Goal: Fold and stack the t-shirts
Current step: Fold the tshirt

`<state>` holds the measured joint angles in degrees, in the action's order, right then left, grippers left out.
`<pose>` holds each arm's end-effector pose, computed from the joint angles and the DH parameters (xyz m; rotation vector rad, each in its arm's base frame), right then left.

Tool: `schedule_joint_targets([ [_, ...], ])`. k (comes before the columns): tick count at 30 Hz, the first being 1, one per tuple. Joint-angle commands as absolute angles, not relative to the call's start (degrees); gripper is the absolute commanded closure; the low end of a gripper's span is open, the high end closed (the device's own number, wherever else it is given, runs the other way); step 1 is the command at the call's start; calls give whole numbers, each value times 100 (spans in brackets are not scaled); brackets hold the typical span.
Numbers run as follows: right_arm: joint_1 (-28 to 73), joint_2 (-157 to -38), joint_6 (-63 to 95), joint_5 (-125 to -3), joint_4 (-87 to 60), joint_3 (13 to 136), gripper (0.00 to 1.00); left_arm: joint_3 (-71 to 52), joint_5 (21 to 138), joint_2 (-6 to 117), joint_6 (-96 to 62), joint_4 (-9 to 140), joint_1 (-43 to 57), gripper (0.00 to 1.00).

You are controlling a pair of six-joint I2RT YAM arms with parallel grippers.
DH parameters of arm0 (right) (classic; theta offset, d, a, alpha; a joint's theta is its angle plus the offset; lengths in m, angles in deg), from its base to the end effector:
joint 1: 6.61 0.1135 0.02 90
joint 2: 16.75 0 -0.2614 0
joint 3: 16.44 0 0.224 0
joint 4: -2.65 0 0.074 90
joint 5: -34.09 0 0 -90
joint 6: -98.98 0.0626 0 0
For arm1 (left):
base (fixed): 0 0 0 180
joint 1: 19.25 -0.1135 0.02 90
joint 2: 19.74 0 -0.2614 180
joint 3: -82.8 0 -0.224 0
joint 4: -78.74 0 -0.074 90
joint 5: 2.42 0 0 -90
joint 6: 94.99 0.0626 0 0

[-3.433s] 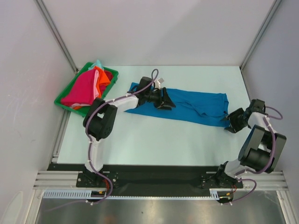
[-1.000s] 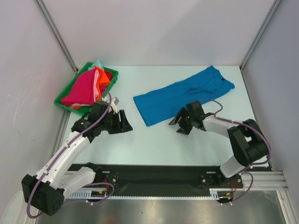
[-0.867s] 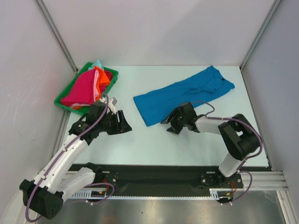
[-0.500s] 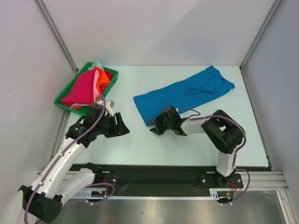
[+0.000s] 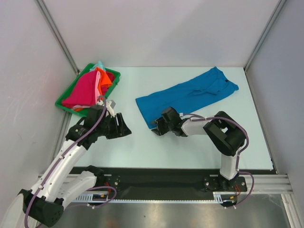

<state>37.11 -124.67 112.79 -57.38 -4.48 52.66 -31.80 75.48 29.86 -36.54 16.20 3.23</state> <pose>0.2662 0.2568 0.1236 1.3648 2.3882 1.0782 0.1417 -0.0728 0.2751 -0.0920 2.4765 -0.6798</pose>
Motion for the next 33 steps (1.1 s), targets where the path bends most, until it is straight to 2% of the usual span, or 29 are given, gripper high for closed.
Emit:
schedule_joint_targets([
  [1,3619,-12889,11234,-5397,-1174,5411,52,-2911,7615,3009,-3680,1653,263,38],
  [2,3628,-12916,11234,-5415,-1191,5438,54,-2893,7607,3027,-3680,1662,237,38],
  [3,3645,-12942,11269,-5441,-1139,5395,62,-2876,7598,3036,-3654,1671,219,38],
  [4,3645,-12951,11287,-5450,-1113,5351,75,-2867,7580,3053,-3654,1679,184,38],
  [10,3566,-12881,10902,-5633,-1269,5227,97,-2568,7449,3317,-3452,1680,-36,38],
  [14,3584,-12434,9892,-5740,-2192,5105,100,-2296,7457,3457,-3172,1715,-89,29],
  [16,3601,-11994,9252,-5670,-2640,4851,100,-2269,7449,3606,-3101,1811,-88,28],
  [21,3514,-10800,8686,-5898,-2939,3164,100,-2330,6896,4081,-3056,2268,-97,26],
  [24,3514,-9703,8501,-5794,-3570,2435,97,-2436,6580,4502,-3039,2663,-89,25],
  [26,3514,-8783,8326,-5609,-4037,2257,92,-2497,6438,4940,-2987,2882,-88,24],
  [27,3496,-8481,8247,-5443,-4431,2126,84,-2506,6290,5143,-2969,2953,-88,23],
  [29,3452,-7596,8062,-5345,-4820,2098,75,-2550,6043,5477,-2916,3225,-54,22],
  [30,3417,-7346,8018,-5318,-5143,2098,63,-2533,5964,5879,-2898,3287,-27,22],
  [32,3216,-6697,7816,-5397,-5278,2177,52,-2428,5805,6268,-2741,3454,87,22],
  [33,3128,-6554,7537,-5476,-5357,2230,40,-2375,5761,6636,-2679,3498,131,22],
])
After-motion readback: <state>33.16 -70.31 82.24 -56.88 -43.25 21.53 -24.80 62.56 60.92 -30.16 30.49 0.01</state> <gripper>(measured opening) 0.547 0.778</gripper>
